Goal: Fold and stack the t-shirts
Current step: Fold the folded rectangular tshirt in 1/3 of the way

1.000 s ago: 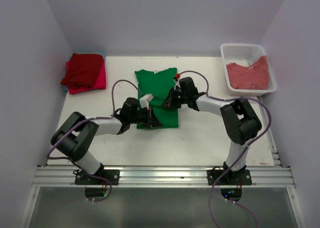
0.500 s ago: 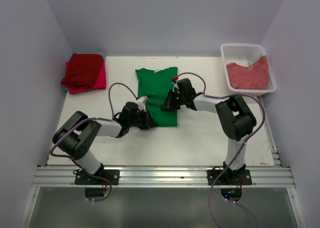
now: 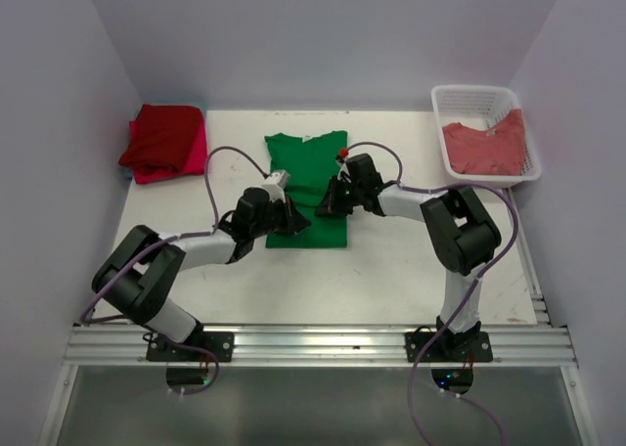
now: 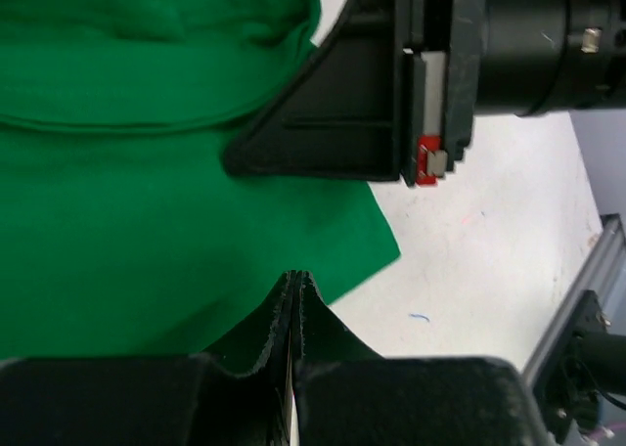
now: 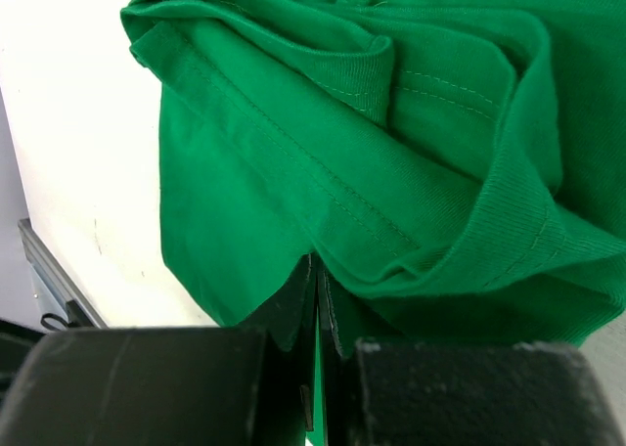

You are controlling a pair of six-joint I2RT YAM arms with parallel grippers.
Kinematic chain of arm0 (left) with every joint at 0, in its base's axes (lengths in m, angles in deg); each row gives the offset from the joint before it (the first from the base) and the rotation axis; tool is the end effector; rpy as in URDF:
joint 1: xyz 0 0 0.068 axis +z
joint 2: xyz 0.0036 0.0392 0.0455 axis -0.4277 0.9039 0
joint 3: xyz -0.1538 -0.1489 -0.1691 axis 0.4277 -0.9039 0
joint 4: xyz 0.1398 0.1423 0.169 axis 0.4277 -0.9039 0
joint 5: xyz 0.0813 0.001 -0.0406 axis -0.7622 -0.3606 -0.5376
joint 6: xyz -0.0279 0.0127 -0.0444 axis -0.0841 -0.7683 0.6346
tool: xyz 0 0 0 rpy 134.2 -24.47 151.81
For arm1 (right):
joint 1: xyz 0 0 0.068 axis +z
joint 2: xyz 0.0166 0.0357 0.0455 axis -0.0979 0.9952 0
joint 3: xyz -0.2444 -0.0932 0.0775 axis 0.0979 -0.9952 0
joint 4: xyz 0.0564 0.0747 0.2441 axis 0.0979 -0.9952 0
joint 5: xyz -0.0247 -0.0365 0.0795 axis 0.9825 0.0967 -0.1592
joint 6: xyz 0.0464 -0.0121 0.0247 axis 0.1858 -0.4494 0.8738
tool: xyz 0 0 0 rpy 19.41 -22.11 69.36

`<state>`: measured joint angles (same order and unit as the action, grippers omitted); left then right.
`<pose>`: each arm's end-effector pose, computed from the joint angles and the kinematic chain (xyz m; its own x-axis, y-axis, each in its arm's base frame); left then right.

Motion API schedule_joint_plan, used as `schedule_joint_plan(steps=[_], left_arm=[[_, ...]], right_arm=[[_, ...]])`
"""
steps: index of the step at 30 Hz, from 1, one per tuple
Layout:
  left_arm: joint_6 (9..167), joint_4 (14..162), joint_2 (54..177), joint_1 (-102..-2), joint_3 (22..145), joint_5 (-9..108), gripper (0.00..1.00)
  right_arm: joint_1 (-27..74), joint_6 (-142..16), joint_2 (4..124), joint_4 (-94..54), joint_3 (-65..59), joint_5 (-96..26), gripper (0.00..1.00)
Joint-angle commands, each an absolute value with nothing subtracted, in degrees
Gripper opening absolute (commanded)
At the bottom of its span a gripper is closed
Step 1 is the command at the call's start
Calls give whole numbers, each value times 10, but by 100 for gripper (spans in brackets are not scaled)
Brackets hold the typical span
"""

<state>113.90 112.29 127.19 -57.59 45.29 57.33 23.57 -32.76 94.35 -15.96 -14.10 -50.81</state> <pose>0.2465 -0.1673 0.1664 -0.7446 -0.2201 -0.6302 0.3396 0.6879 -0.6415 0.3470 0.2098 0.1482 -0.9000 0.1325 -0.4152 -0.1930 0.7330 0.6523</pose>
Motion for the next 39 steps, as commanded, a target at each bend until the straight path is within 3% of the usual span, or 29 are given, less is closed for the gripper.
schedule_joint_plan(steps=[1, 7, 15, 26, 39], left_arm=[[1098, 1122, 1342, -571, 486, 534, 0], [1123, 1164, 1444, -571, 483, 554, 0], [1115, 1125, 1429, -573, 448, 539, 0], [1124, 1142, 1439, -574, 431, 567, 0], [1125, 1150, 1435, -574, 425, 581, 0]], right_arm=[[235, -334, 954, -154, -131, -505, 0], [235, -342, 937, -163, -135, -497, 0], [235, -350, 950, -171, -120, -487, 0], [222, -363, 1101, -250, 80, -408, 0], [206, -385, 1160, -277, 245, -344, 0]])
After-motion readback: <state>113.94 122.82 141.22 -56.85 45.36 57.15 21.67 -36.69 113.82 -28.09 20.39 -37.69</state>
